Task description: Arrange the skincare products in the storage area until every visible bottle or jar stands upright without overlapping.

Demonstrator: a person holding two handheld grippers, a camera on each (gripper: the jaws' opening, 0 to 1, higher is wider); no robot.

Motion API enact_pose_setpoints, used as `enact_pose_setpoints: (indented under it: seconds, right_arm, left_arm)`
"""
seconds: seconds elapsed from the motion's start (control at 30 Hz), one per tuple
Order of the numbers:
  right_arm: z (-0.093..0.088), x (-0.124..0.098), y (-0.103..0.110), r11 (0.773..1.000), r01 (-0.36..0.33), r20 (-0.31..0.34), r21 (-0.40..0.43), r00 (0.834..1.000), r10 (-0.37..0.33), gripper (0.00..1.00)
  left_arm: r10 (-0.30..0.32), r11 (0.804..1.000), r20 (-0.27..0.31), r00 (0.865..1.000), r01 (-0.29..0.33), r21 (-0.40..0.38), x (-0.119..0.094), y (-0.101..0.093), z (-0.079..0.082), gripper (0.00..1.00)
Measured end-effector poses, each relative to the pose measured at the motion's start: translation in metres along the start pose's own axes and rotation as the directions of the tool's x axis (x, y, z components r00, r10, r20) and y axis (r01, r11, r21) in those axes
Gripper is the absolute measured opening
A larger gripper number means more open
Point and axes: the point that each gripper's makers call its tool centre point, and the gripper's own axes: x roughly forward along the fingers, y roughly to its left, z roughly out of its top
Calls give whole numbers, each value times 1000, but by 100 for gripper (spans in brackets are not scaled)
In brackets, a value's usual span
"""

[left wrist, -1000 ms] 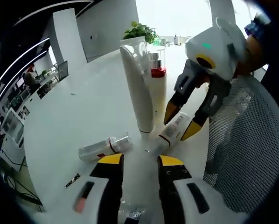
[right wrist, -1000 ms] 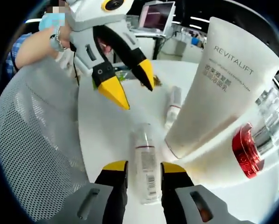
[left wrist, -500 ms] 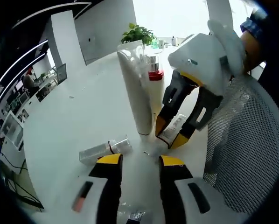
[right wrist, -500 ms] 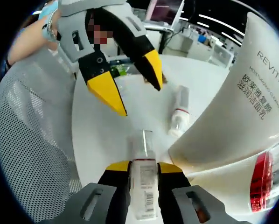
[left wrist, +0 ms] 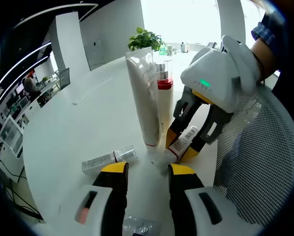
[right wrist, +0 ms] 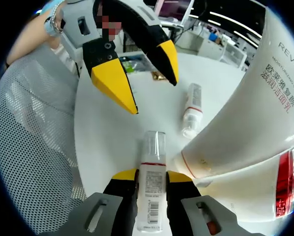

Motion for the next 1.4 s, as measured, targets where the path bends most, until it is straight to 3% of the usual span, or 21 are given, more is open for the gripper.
enact_pose_setpoints:
  seconds: [0.17,0.33,0.37,0.47,0.6,0.7,0.87,1.07,1.2,1.4]
  right_arm:
    - [-1,2,1,1000,-7,-13,3,1000,7,15]
    - [-7,-3,6,1000,-11,-65,1,998,11,14]
    - [-11,-6,10,999,-30,-90,-17,996,29,14]
    - [-13,-15,22,997,-80,-77,10,994,80,14]
    - [-7,-25,25,989,-105,-7,99,994,106,14]
    - [3,-31,23,976,-133,87,172,989,120,14]
    - [0,-29,27,956,-180,129,230,980,153,14]
    - [8,-33,26,943,-215,197,254,966,167,14]
    - [16,-38,27,923,-264,257,279,947,194,14]
    - [25,-46,19,898,-298,325,325,926,190,14]
  left_arm:
    - [-15,1000,7,1000,15,-13,1,-3,0,28]
    - [-25,999,22,999,26,-33,-1,-3,2,28]
    - [-29,999,28,999,30,-37,-2,-3,3,28]
    - [-35,999,52,998,37,-40,-5,-4,9,29]
    - [-44,996,90,995,51,-76,-9,-2,13,30]
    - [-61,991,108,992,73,-114,-11,-1,14,31]
    - [-91,986,104,990,105,-131,-14,-6,11,31]
    - [-171,957,105,980,190,-217,-14,-14,5,31]
    - [-176,957,95,980,193,-218,-14,-14,2,31]
    - [-213,941,104,972,233,-247,-16,-17,2,29]
